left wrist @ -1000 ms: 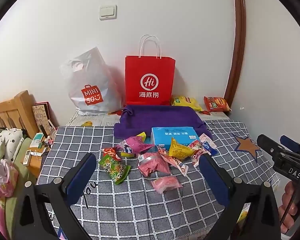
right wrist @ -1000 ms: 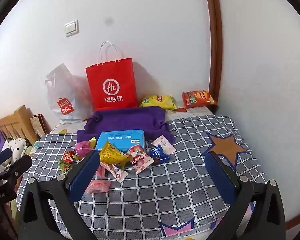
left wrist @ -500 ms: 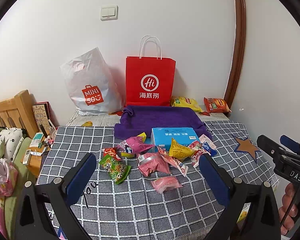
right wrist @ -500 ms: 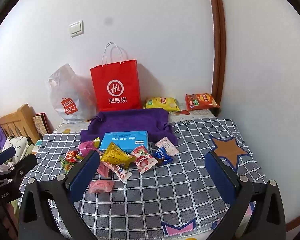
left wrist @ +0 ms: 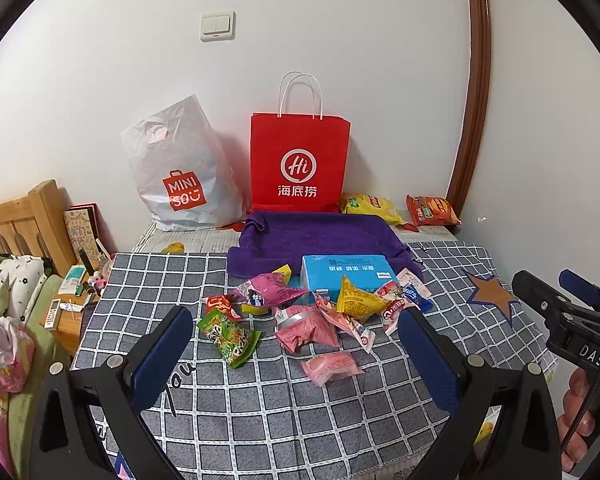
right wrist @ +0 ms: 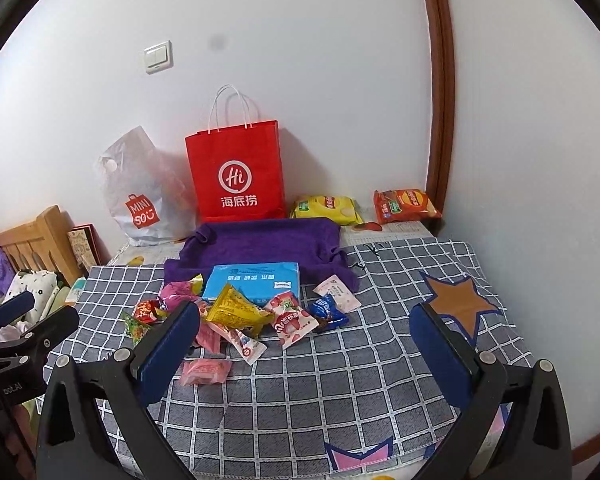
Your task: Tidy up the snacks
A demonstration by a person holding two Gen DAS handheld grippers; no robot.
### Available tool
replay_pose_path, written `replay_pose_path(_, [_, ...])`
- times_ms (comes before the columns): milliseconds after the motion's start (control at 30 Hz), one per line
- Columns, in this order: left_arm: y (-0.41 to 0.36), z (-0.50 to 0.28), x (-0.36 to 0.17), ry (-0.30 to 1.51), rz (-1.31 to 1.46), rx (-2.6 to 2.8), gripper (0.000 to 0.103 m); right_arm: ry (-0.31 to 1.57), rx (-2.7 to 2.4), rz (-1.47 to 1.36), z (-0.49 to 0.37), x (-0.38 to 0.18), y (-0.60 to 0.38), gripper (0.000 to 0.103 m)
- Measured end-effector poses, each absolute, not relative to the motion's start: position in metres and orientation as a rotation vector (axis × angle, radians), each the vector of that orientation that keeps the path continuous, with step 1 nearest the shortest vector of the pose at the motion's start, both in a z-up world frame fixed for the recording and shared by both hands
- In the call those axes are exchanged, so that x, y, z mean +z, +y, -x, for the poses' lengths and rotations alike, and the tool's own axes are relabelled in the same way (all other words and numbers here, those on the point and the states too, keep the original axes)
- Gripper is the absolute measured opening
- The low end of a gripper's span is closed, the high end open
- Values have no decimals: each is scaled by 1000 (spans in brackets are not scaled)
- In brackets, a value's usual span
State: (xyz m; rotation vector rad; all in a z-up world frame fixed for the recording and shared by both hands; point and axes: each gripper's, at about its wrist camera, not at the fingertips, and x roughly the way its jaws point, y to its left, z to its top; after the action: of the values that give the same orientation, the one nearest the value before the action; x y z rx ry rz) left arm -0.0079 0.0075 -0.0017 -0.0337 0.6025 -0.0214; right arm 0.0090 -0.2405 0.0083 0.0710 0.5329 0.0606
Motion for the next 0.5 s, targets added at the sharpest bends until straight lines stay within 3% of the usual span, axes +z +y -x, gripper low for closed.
replay_pose_path(500, [7, 8, -2, 602, 34, -23, 103, 536, 67, -74, -7, 9, -240, 103])
